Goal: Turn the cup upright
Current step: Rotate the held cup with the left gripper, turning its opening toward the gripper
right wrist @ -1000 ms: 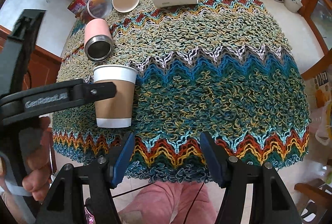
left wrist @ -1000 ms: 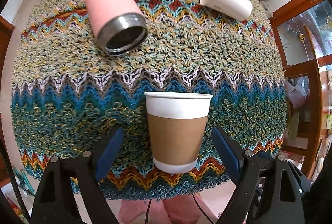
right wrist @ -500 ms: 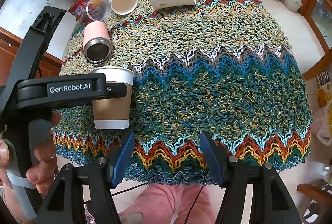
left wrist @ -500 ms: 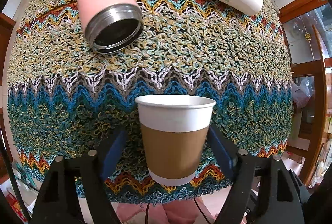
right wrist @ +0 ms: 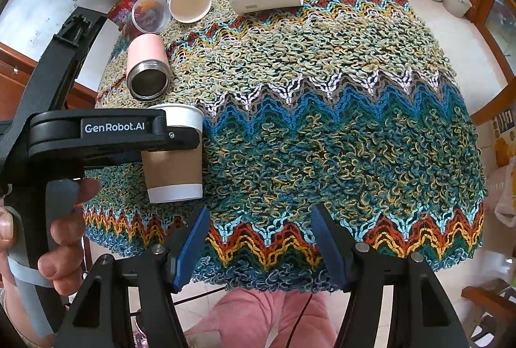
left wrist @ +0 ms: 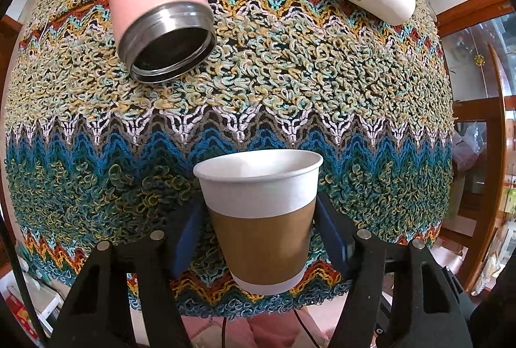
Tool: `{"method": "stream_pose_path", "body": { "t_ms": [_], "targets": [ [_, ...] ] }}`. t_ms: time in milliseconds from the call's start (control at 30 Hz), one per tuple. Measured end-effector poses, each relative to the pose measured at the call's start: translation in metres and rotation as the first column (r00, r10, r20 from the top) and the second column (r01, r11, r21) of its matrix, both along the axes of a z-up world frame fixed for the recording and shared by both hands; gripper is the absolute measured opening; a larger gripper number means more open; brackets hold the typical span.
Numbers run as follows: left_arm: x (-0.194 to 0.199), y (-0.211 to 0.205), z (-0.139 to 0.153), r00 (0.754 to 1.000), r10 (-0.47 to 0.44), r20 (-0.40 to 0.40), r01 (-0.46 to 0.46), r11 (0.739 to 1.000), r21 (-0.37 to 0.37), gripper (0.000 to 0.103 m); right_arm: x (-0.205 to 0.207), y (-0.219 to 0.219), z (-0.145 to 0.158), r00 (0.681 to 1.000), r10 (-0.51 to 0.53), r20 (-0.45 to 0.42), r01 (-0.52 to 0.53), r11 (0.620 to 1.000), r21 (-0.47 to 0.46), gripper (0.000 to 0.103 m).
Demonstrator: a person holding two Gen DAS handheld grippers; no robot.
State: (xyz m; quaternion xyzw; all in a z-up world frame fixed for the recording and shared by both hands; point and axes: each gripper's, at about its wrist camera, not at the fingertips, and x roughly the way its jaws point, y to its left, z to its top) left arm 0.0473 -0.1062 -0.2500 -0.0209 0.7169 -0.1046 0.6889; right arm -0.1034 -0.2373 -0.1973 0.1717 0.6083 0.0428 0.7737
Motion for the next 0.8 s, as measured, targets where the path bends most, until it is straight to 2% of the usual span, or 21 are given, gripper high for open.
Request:
{"method": "stream_pose_path", "body": {
  "t_ms": [233,433,633,800],
  "targets": [
    [0.002,0.007,-0.010,1.000,0.007,-0.030,-0.007,1.000,0.003,0.070,0.002,0.001,0.001,1.000,0.007,0.005,-0.007,1.000,-0.001,0.066],
    [-0.004,0.013,-0.013,1.000,-0.007,0.016,0.007,1.000,-0.026,0.067,0.004,0.001,0.002,1.000,0.012,0.007,-0.012,1.000,-0.003,0.066],
    [-0.004,0.019,-0.001,0.996,-0.011,0.088,0.015,0.999,-0.040,0.066,0.005,0.006,-0.001,1.000,0.023,0.001,-0.023,1.000,0.003,0.066],
    [-0.005,0.023,0.012,0.974,-0.030,0.226,0.034,0.999,-0.016,0.066,0.004,0.010,-0.002,0.999,0.032,0.012,-0.032,0.999,-0.005,0.066]
  ]
}}
